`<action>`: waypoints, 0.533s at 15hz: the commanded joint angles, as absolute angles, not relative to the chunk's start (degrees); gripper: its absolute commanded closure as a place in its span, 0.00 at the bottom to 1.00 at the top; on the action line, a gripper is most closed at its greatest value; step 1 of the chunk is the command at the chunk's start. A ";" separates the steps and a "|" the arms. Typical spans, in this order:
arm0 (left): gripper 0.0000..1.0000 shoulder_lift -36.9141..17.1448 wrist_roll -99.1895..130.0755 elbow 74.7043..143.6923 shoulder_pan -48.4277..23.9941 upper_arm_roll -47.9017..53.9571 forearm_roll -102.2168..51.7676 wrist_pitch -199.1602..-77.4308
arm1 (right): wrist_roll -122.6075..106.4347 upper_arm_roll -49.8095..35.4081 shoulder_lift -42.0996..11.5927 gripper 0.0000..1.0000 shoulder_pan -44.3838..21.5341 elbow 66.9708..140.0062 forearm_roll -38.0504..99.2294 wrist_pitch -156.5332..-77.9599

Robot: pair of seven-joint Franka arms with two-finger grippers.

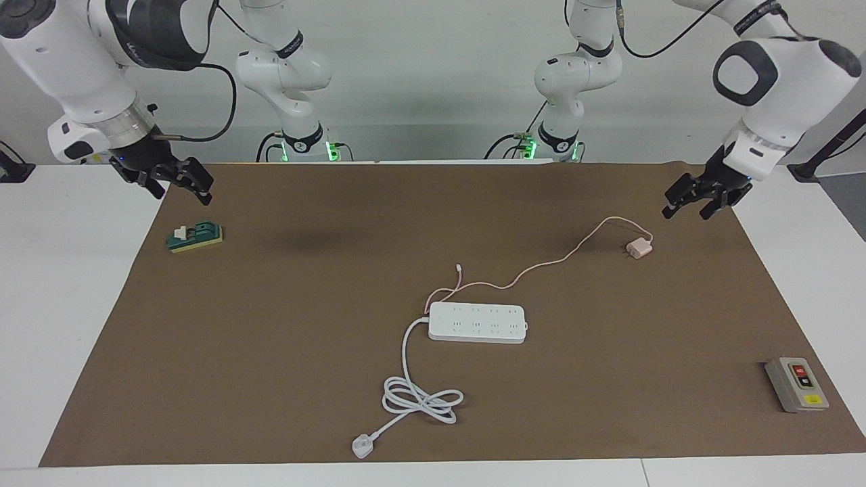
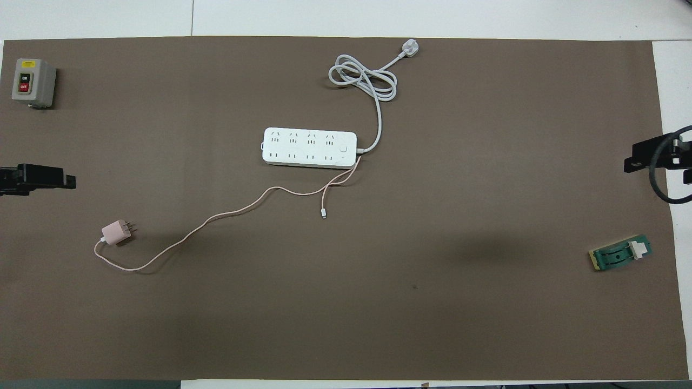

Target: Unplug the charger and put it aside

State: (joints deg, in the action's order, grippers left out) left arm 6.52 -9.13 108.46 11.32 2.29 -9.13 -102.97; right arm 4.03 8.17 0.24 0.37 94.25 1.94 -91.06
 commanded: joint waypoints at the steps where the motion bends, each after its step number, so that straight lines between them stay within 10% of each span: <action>1: 0.00 10.44 -5.72 106.52 11.16 2.02 -5.45 -96.96 | 2.55 8.17 0.09 0.00 0.44 92.63 1.40 -90.17; 8: 0.00 9.50 -4.22 100.82 11.16 5.27 -0.26 -92.64 | -1.67 6.86 0.00 0.00 0.35 92.55 2.29 -90.79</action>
